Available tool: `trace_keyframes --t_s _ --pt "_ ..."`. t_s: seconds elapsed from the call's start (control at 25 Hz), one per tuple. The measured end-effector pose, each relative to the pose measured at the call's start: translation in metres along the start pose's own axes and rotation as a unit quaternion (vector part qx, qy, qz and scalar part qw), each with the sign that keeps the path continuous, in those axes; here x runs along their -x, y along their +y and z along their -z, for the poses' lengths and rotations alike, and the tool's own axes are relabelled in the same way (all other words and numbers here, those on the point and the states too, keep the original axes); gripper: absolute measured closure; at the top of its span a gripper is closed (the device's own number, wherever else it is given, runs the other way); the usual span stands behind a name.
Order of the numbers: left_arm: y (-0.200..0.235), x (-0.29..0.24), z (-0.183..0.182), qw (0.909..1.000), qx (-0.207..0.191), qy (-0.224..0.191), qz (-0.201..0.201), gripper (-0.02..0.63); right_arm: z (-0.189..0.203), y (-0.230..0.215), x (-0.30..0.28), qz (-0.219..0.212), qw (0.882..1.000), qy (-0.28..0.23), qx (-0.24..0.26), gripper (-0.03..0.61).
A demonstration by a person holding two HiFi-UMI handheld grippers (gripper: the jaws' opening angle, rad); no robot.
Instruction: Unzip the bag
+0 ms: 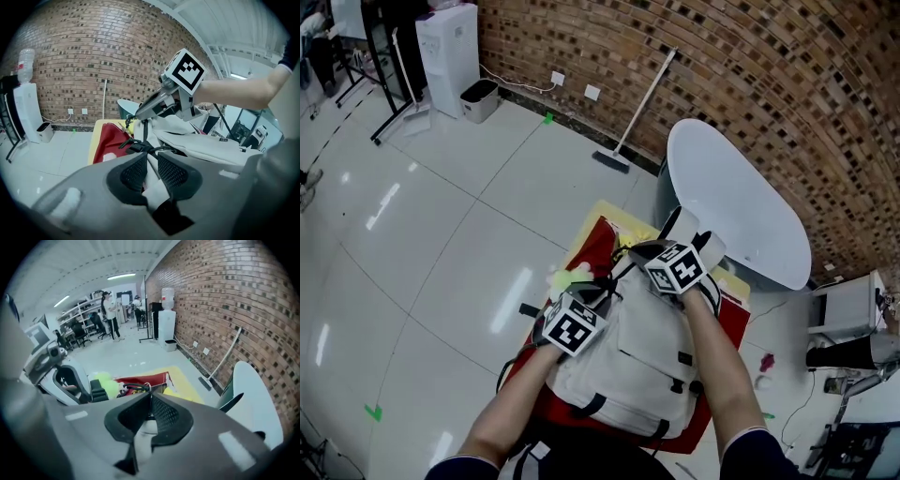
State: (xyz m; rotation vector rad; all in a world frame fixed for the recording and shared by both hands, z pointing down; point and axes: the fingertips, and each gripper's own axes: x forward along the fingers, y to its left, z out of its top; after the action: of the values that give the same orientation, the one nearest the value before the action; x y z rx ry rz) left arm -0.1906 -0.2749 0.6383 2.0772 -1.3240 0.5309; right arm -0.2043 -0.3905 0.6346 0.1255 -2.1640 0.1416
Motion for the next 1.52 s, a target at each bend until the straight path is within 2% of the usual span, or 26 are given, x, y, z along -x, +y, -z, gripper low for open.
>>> trace_keyframes --t_s 0.24,0.36,0.44,0.52,0.64,0.68,0.72,0.84,0.92,1.16,1.52 --pt "0.002 0.005 -0.011 0.9997 -0.016 0.02 -0.003 0.537 -0.003 -0.022 0.021 0.006 0.994 -0.072 -0.086 0.551" --pt "0.008 0.02 -0.033 0.9998 0.001 -0.006 -0.018 0.538 -0.005 -0.025 0.033 -0.003 0.988 -0.102 -0.114 0.551" --pt "0.008 0.025 -0.059 0.999 -0.005 -0.038 -0.022 0.538 -0.007 -0.023 0.039 -0.008 0.986 -0.119 -0.119 0.551" --pt "0.003 0.018 -0.082 0.9977 -0.038 -0.05 -0.025 0.538 -0.009 -0.019 0.044 -0.012 0.984 -0.133 -0.122 0.552" --pt "-0.011 -0.016 -0.095 0.9948 -0.096 -0.031 -0.014 0.528 -0.012 -0.014 0.054 -0.017 0.98 -0.15 -0.131 0.554" --pt "-0.015 -0.027 -0.097 0.9936 -0.109 -0.026 -0.01 0.502 -0.013 -0.012 0.057 -0.019 0.978 -0.156 -0.135 0.554" --pt "-0.016 -0.036 -0.098 0.9926 -0.119 -0.019 -0.012 0.502 -0.015 -0.01 0.061 -0.022 0.977 -0.161 -0.139 0.555" --pt "-0.011 -0.052 -0.093 0.9884 -0.147 0.012 -0.036 0.516 -0.017 -0.007 0.069 -0.026 0.974 -0.17 -0.146 0.555" --pt "-0.01 -0.053 -0.089 0.9884 -0.145 0.018 -0.041 0.557 -0.013 -0.012 0.071 -0.016 0.975 -0.165 -0.15 0.555" --pt "-0.012 -0.047 -0.088 0.9894 -0.141 0.016 -0.032 0.569 -0.002 -0.04 0.084 0.011 0.963 -0.185 -0.194 0.552" --pt "-0.024 -0.025 -0.097 0.9887 -0.148 0.0 -0.023 0.574 0.007 -0.065 0.118 0.016 0.934 -0.238 -0.266 0.549"
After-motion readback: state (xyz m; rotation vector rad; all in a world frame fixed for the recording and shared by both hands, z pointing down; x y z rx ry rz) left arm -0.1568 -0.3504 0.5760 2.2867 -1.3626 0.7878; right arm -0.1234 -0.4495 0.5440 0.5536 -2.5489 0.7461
